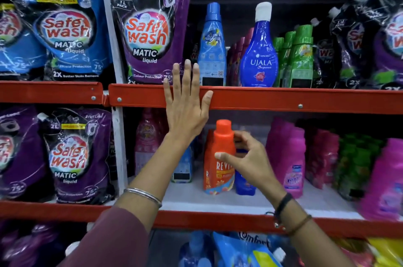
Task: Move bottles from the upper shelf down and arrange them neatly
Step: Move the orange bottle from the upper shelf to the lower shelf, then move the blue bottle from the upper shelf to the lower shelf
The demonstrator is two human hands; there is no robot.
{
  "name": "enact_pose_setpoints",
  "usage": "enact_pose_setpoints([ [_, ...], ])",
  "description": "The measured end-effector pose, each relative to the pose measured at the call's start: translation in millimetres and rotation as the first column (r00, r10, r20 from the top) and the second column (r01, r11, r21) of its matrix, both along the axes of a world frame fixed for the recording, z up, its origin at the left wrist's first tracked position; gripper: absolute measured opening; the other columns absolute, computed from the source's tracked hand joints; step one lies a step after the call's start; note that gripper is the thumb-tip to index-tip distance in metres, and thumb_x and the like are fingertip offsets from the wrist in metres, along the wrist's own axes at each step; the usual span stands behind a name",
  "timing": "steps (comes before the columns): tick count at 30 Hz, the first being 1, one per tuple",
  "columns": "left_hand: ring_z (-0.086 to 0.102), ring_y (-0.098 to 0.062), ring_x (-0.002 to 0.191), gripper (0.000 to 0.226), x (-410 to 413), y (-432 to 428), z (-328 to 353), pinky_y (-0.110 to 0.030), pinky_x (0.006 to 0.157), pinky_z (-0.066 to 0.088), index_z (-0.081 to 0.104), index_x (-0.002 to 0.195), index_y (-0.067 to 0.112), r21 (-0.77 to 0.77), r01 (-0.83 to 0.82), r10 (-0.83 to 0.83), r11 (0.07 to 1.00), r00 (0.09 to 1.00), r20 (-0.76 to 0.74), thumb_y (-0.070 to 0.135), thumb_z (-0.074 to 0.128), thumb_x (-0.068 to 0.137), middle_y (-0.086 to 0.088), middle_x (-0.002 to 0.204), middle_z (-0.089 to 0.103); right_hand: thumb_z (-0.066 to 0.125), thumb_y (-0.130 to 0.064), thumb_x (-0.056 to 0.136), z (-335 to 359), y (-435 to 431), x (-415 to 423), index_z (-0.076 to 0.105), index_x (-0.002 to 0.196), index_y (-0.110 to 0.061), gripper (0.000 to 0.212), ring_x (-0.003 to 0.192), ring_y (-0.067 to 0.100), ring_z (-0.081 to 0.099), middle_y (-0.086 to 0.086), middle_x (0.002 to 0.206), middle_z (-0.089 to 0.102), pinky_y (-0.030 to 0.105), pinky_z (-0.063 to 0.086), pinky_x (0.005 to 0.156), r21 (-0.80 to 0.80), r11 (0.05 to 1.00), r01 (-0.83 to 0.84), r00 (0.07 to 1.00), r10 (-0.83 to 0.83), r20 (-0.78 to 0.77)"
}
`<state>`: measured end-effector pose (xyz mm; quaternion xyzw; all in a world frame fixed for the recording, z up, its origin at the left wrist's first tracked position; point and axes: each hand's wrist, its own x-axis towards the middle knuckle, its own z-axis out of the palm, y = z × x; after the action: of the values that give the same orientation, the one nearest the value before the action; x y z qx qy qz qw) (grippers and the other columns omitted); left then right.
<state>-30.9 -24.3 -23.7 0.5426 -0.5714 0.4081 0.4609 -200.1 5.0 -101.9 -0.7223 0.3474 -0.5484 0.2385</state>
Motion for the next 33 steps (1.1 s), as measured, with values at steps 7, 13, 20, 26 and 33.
enact_pose_setpoints([
  [7, 0.006, -0.025, 0.149, 0.063, 3.7, -3.3, -1.2, -0.045, 0.119, -0.004, 0.014, 0.152, 0.016, -0.022, -0.008, 0.008, 1.000, 1.000, 0.025, 0.050, 0.023, 0.099, -0.004, 0.161, 0.017, 0.079, -0.020, 0.072, -56.8, -29.0, 12.9, 0.050, 0.114, -0.023, 0.052, 0.095, 0.004, 0.061, -0.006, 0.108, 0.062, 0.026, 0.051, 0.088, 0.177, 0.984, 0.007, 1.000, -0.002, -0.026],
  [13, 0.010, -0.026, 0.148, 0.064, 4.1, -4.9, -2.2, -0.046, 0.119, 0.000, 0.018, 0.152, 0.016, -0.041, -0.010, 0.011, 0.999, 0.999, 0.036, 0.052, 0.017, 0.100, -0.004, 0.160, 0.021, 0.080, -0.026, 0.069, -84.2, -43.6, 18.9, 0.050, 0.126, -0.015, 0.065, 0.109, 0.022, 0.063, 0.007, 0.122, 0.065, 0.046, 0.051, 0.098, 0.266, 0.964, 0.027, 0.999, -0.017, -0.039],
  [20, 0.012, -0.026, 0.148, 0.062, 4.3, -7.0, -2.5, -0.048, 0.119, 0.003, 0.020, 0.151, 0.015, -0.065, -0.005, 0.008, 0.998, 0.999, 0.041, 0.051, 0.021, 0.100, -0.004, 0.160, 0.023, 0.080, -0.033, 0.070, -87.9, -49.3, 24.4, 0.047, 0.131, -0.015, 0.072, 0.111, 0.021, 0.062, 0.007, 0.126, 0.063, 0.043, 0.051, 0.098, 0.274, 0.961, 0.041, 0.998, -0.025, -0.059],
  [26, 0.012, -0.027, 0.148, 0.062, 3.2, -5.8, -2.0, -0.049, 0.119, 0.003, 0.019, 0.152, 0.015, -0.054, -0.008, 0.010, 0.998, 0.999, 0.034, 0.050, 0.023, 0.101, -0.005, 0.160, 0.022, 0.077, -0.033, 0.074, -79.1, -38.8, 17.9, 0.046, 0.129, -0.018, 0.065, 0.112, 0.015, 0.059, 0.000, 0.124, 0.061, 0.034, 0.050, 0.099, 0.259, 0.966, 0.021, 0.996, 0.001, -0.087],
  [33, 0.002, -0.026, 0.149, 0.063, -16.9, -1.8, 3.2, -0.045, 0.118, -0.011, 0.013, 0.153, 0.016, -0.016, 0.026, -0.026, 1.000, 0.999, 0.036, 0.046, 0.025, 0.099, -0.003, 0.162, 0.014, 0.076, -0.032, 0.075, -11.3, -12.9, -26.1, 0.060, 0.110, -0.025, 0.039, 0.103, 0.009, 0.065, -0.004, 0.108, 0.069, 0.032, 0.052, 0.094, -0.008, 0.998, 0.057, 0.979, -0.055, 0.197],
])
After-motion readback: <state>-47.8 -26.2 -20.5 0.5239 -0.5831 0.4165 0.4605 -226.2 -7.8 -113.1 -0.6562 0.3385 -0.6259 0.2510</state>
